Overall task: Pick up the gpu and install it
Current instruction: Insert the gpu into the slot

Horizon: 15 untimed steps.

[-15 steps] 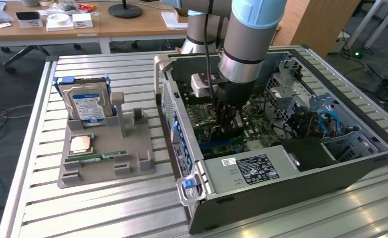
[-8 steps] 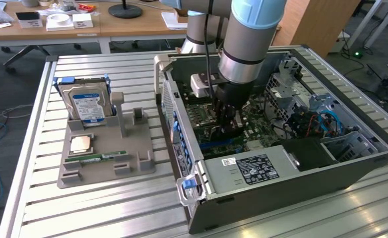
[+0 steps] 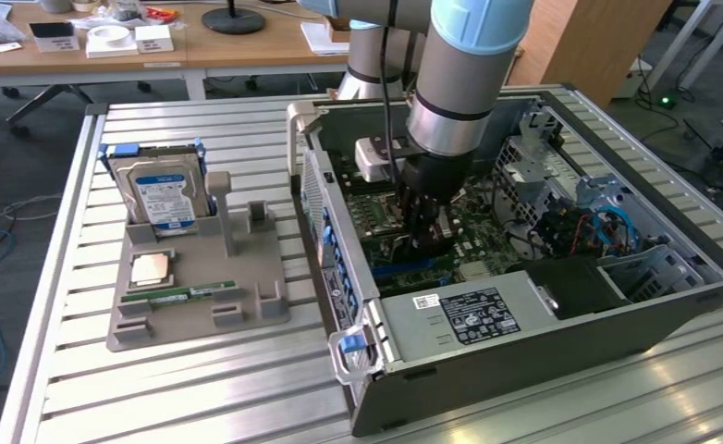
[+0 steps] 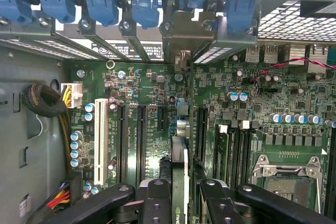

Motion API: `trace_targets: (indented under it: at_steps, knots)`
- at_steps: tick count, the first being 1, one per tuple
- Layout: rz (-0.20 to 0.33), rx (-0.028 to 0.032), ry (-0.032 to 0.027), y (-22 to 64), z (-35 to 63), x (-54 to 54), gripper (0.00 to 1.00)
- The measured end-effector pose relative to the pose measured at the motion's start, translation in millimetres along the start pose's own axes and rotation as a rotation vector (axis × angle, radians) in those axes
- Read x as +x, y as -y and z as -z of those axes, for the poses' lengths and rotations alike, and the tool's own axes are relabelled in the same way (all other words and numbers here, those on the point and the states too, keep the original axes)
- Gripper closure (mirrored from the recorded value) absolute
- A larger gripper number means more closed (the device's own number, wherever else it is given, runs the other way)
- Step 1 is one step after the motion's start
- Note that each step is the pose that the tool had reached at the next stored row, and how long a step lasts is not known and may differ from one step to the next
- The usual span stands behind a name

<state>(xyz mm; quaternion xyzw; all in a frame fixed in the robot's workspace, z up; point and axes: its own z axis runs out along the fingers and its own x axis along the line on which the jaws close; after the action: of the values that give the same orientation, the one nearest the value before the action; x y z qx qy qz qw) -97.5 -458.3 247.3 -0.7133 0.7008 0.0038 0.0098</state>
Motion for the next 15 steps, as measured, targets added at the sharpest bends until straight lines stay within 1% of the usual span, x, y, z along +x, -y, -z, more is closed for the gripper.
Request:
trace_targets:
  at_steps: [15]
  knots:
    - [0.0,0.0,0.0,0.0,0.0,0.0,0.74]
